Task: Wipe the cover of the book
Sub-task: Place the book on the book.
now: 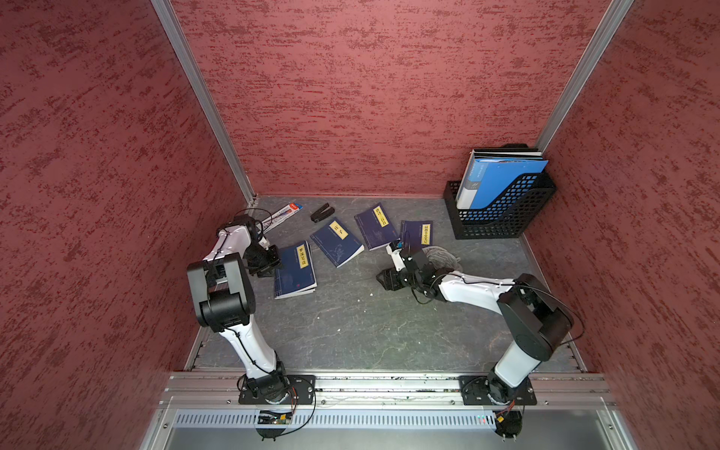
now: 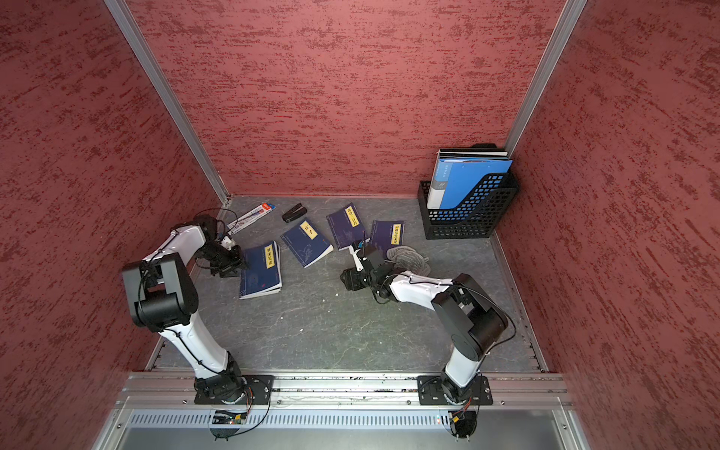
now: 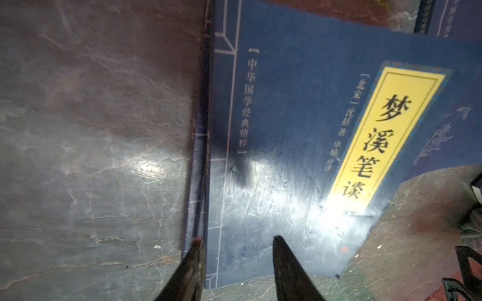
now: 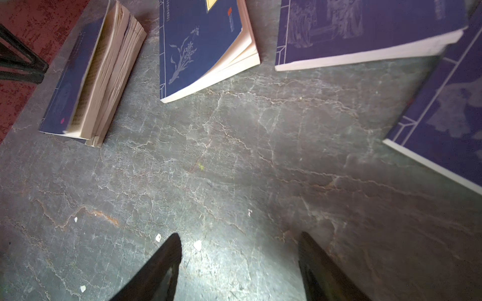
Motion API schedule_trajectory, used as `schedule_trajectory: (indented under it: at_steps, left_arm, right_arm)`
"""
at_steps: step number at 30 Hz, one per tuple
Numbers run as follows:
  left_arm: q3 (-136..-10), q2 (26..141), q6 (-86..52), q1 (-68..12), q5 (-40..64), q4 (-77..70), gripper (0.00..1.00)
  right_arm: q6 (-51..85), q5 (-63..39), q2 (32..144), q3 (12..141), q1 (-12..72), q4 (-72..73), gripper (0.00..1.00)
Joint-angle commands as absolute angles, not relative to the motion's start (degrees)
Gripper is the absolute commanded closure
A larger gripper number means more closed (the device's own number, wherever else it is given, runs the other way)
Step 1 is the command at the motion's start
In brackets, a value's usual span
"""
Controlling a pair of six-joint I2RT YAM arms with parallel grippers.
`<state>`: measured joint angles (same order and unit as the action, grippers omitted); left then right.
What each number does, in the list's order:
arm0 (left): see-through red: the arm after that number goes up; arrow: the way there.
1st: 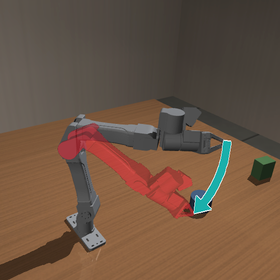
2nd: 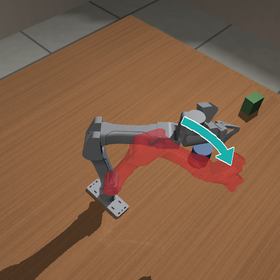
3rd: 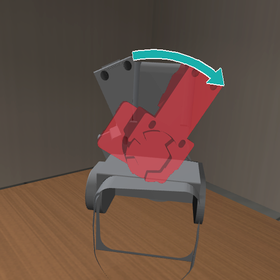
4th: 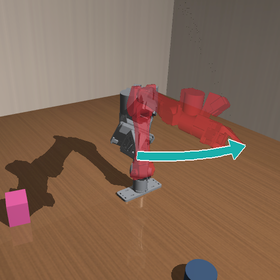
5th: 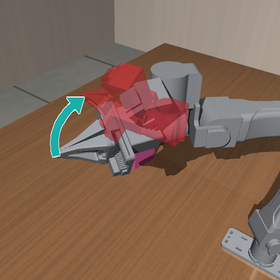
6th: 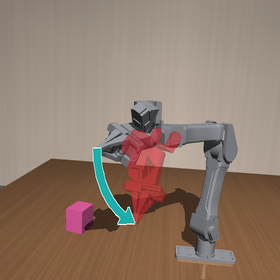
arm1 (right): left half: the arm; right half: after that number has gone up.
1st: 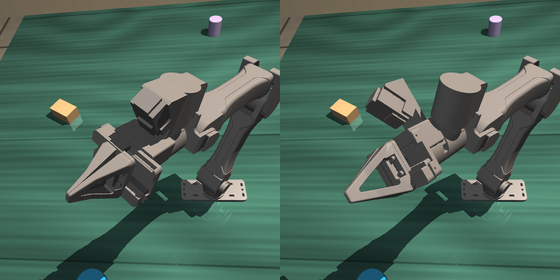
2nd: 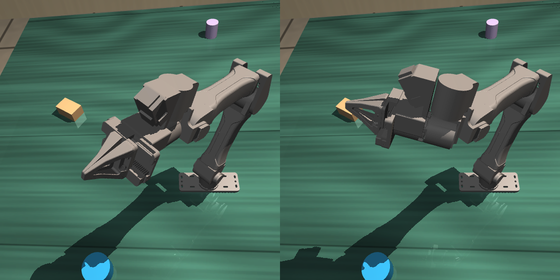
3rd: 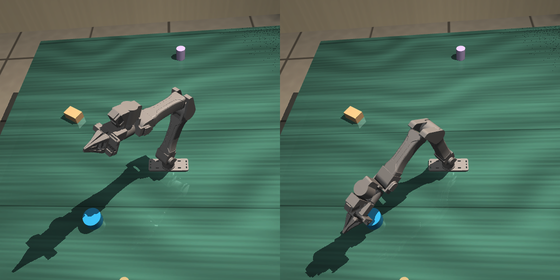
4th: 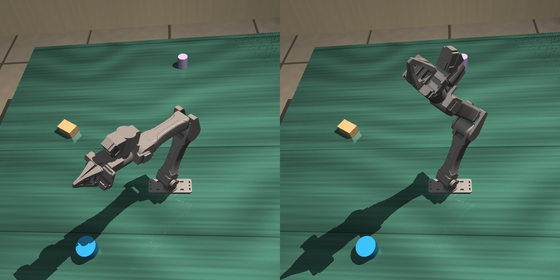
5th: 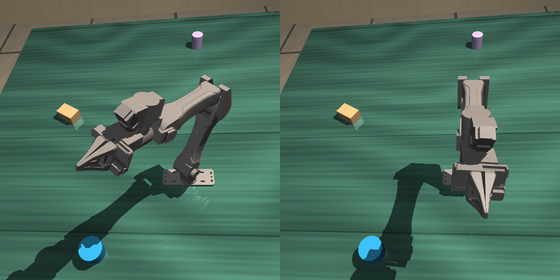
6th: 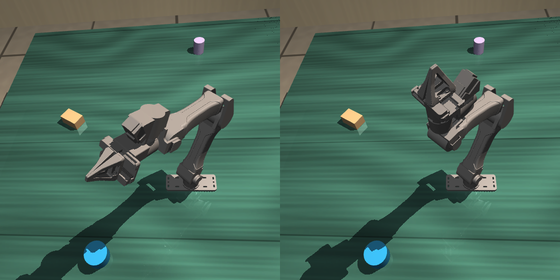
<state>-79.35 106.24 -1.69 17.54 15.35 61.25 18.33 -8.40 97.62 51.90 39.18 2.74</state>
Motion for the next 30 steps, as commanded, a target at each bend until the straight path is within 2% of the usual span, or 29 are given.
schedule_trajectory:
  at_steps: [1,6,9,13,19,30]
  left_arm:
    - [-81.0,107.1,-1.5,16.9,12.0,62.1,0.48]
    - [-80.0,103.6,-2.1,14.2,6.2,59.8,0.26]
    - [-80.3,100.4,-3.5,11.7,6.3,57.5,0.14]
    - [-84.1,101.2,-7.3,6.9,9.2,57.4,0.12]
    - [-84.0,103.8,-10.2,-2.9,1.0,56.9,0.12]
    - [-75.3,104.7,-12.4,-7.3,-2.8,54.4,0.11]
  right_arm:
    - [17.3,-8.6,98.4,52.5,39.4,2.0,0.30]
    - [17.1,-8.3,98.5,52.6,39.4,1.6,0.29]
    - [17.1,-8.0,98.5,52.6,39.4,1.6,0.29]
    - [17.2,-7.9,98.3,52.4,39.4,1.7,0.29]
    - [17.7,-6.7,96.4,50.8,39.4,1.1,0.29]
    - [19.0,-7.1,95.8,50.0,39.4,1.0,0.27]
